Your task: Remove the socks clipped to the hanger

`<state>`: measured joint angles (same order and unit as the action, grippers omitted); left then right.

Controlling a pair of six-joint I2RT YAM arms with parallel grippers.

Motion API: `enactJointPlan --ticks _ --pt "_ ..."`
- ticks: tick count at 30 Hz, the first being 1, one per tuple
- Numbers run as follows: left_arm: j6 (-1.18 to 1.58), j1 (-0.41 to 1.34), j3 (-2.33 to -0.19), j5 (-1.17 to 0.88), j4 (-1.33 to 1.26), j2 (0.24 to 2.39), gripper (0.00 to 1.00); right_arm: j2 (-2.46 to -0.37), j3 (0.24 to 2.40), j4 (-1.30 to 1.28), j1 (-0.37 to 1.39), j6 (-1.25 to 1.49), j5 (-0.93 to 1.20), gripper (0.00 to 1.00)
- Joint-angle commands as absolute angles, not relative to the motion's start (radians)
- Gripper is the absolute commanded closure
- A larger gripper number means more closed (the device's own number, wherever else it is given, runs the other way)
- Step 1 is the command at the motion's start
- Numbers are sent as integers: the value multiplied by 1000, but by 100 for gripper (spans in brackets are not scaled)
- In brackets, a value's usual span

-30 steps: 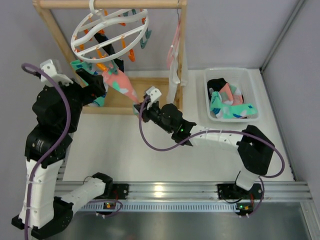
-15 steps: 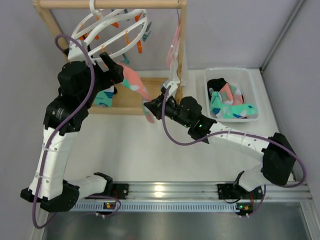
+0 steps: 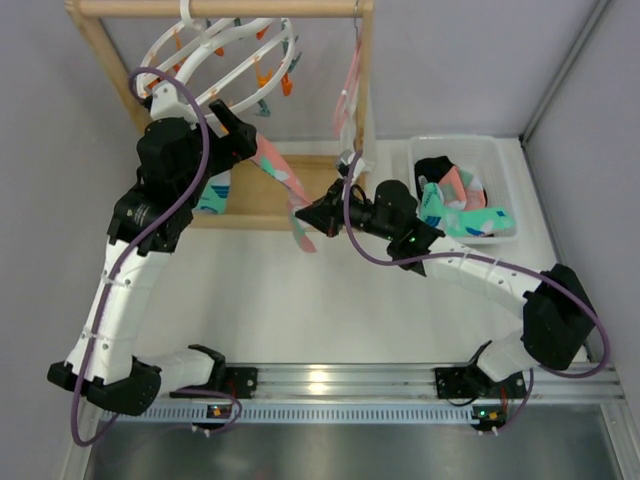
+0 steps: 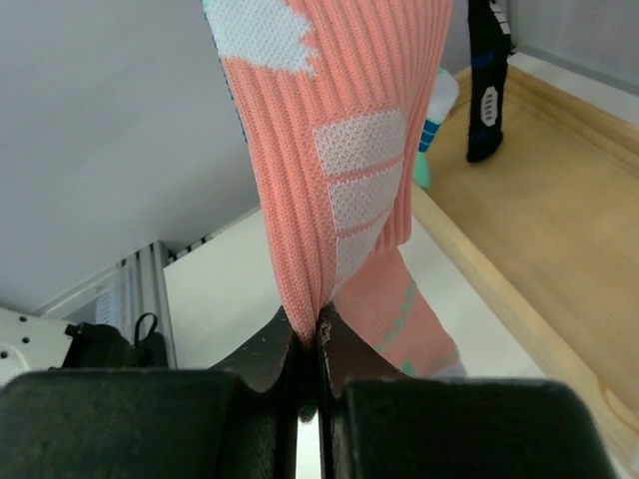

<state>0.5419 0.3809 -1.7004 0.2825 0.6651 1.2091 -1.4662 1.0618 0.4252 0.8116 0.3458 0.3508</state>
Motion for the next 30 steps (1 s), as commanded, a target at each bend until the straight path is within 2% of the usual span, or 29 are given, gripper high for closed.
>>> enactJointPlan --ticks 1,5,8,14,22,30 --pt "560 376 -1680 296 536 1219 7 -1433 1077 469 792 405 462 100" --pt "583 376 -1680 287 502 1250 15 -1439 1081 474 785 413 485 100" --pt "598 376 -1675 307 476 1264 17 -1439 1078 489 785 419 506 100" --pt "617 376 -1618 374 411 1235 33 -1442 1077 509 785 433 531 100" --pt "627 377 -1548 440 338 1213 35 -1459 1077 526 790 437 545 100" --pt "627 376 -1566 485 302 1233 39 -1476 1078 525 798 428 543 100"
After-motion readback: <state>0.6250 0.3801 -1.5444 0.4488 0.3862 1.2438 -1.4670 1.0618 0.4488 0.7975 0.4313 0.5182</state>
